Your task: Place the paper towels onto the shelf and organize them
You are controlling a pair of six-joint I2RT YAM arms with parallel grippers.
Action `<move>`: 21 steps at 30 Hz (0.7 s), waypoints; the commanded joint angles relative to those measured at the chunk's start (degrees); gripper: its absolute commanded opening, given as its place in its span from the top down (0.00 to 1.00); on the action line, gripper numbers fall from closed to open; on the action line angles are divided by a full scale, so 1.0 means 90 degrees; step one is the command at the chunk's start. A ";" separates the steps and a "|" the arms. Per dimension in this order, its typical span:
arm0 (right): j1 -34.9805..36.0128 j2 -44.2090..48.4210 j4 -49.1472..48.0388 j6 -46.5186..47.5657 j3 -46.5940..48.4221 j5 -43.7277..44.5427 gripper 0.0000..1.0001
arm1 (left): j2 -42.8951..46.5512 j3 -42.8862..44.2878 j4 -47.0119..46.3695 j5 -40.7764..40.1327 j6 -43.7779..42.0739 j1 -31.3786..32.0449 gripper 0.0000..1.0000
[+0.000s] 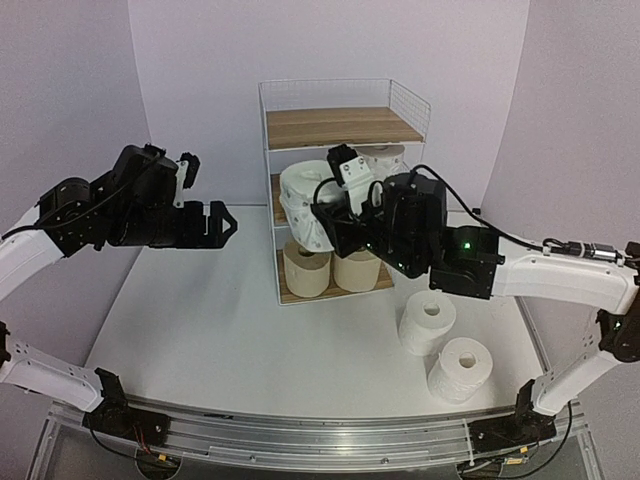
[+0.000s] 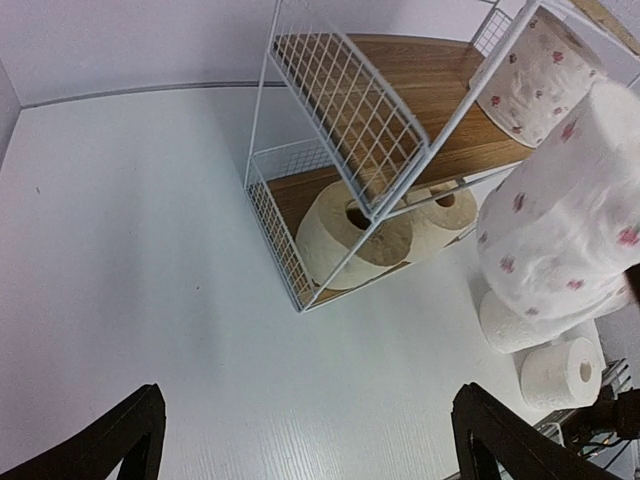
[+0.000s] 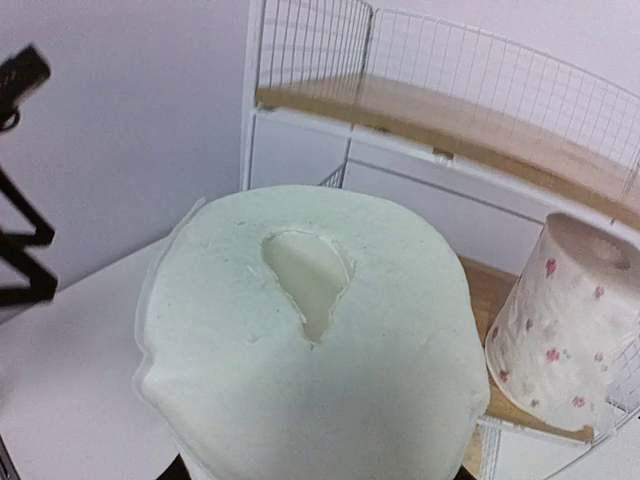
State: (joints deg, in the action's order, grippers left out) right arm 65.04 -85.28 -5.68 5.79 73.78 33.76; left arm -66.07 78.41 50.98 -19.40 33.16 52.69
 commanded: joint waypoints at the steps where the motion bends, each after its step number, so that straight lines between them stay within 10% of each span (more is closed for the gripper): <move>1: -0.0161 -0.0621 -0.0433 0.0008 0.0879 0.0570 0.69 | 0.0101 -0.0438 -0.0113 -0.0387 0.0420 0.0007 0.00; 21: -0.0656 -0.2297 -0.1754 -0.0042 0.2024 0.1197 0.69 | 0.0413 -0.1083 -0.0514 0.0102 0.0633 0.0006 0.00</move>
State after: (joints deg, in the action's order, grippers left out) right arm 59.45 -103.52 -12.27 5.91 87.94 40.98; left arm -63.83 69.19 48.34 -18.55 37.52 52.71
